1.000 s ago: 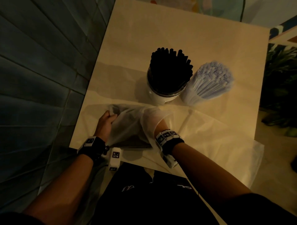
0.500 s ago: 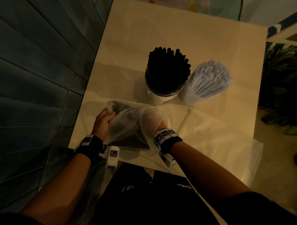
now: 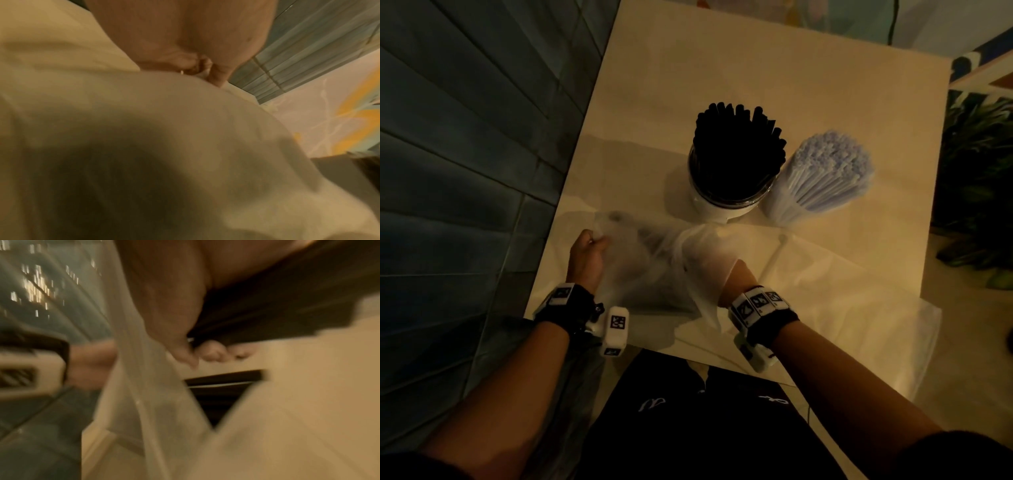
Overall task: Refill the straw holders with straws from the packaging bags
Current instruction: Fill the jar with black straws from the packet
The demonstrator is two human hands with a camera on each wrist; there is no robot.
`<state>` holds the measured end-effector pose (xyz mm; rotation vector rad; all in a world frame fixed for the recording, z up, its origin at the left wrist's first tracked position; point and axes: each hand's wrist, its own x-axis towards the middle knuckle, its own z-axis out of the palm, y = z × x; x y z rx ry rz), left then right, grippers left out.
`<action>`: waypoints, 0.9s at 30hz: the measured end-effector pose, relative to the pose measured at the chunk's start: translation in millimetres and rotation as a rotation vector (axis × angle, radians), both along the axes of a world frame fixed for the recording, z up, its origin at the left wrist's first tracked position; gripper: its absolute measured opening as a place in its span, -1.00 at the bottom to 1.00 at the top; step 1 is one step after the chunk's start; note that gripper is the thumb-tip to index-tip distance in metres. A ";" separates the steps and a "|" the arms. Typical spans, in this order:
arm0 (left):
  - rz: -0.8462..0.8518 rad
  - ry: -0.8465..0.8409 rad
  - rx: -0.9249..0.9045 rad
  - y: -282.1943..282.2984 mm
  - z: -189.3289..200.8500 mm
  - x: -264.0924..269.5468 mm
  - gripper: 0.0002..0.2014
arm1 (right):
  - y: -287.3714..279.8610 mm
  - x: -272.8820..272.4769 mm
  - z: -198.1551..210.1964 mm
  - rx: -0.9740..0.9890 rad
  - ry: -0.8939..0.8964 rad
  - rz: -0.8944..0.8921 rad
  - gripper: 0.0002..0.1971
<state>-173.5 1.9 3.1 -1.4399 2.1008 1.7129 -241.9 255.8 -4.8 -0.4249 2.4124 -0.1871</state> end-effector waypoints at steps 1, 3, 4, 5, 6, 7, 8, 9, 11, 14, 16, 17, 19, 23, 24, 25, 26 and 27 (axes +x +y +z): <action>-0.003 -0.046 -0.053 -3.1 -3.3 -0.4 -0.83 | 7.7 -3.1 15.2 -0.077 -0.190 0.011 -0.67; -0.025 -0.127 -0.154 -10.8 -11.4 -0.2 -0.87 | 23.8 -4.5 29.4 -0.062 -0.237 0.049 -0.76; -0.035 -0.160 -0.193 -13.8 -13.6 -0.8 -0.87 | 33.1 -4.0 34.5 -0.044 -0.189 0.064 -0.82; -0.043 -0.192 -0.224 -16.0 -14.6 -1.5 -0.87 | 42.0 -4.0 36.5 -0.035 -0.152 0.055 -0.86; -0.047 -0.222 -0.246 -17.1 -15.7 -2.2 -0.86 | 53.3 -3.9 39.9 -0.018 -0.151 0.024 -0.89; -0.046 -0.251 -0.260 -17.5 -16.3 -3.1 -0.83 | 67.8 -2.2 38.5 -0.010 -0.155 -0.001 -0.91; -0.038 -0.275 -0.270 -16.9 -15.9 -4.3 -0.78 | 82.1 -0.9 39.9 0.006 -0.152 -0.029 -0.91; -0.021 -0.302 -0.280 -16.2 -15.3 -5.4 -0.73 | 96.5 -0.8 40.3 0.012 -0.145 -0.061 -0.90; 0.017 -0.342 -0.311 -12.9 -12.9 -7.9 -0.62 | 119.2 0.3 43.7 -0.024 -0.122 -0.152 -0.88; -0.021 -0.219 -0.515 -2.9 -2.8 -15.6 -0.50 | 138.7 2.1 55.5 -0.231 -0.057 -0.312 -0.85; -0.111 0.044 -0.604 11.2 11.9 -26.8 -0.44 | 135.8 -2.1 70.3 -0.435 -0.029 -0.464 -0.75; -0.177 0.184 -0.587 20.2 21.5 -34.6 -0.38 | 129.8 -6.2 78.5 -0.532 -0.016 -0.530 -0.70; -0.304 0.381 -0.490 40.9 42.3 -52.9 -0.24 | 110.4 -16.4 97.1 -0.705 0.014 -0.605 -0.58; -0.470 0.480 -0.289 82.4 71.1 -97.9 -0.01 | 63.6 -47.3 131.8 -1.110 0.104 -0.623 -0.67; -0.466 0.490 -0.225 91.2 75.1 -109.4 0.03 | 52.2 -57.6 140.6 -1.199 0.129 -0.630 -0.70; -0.443 0.506 -0.157 98.0 79.0 -119.3 0.07 | 41.0 -67.8 147.6 -1.279 0.152 -0.631 -0.72; -0.425 0.527 -0.093 102.7 80.9 -126.8 0.11 | 30.0 -77.4 154.4 -1.345 0.173 -0.632 -0.74; -0.420 0.552 -0.046 105.0 78.6 -132.5 0.14 | 19.8 -87.1 158.3 -1.399 0.191 -0.637 -0.75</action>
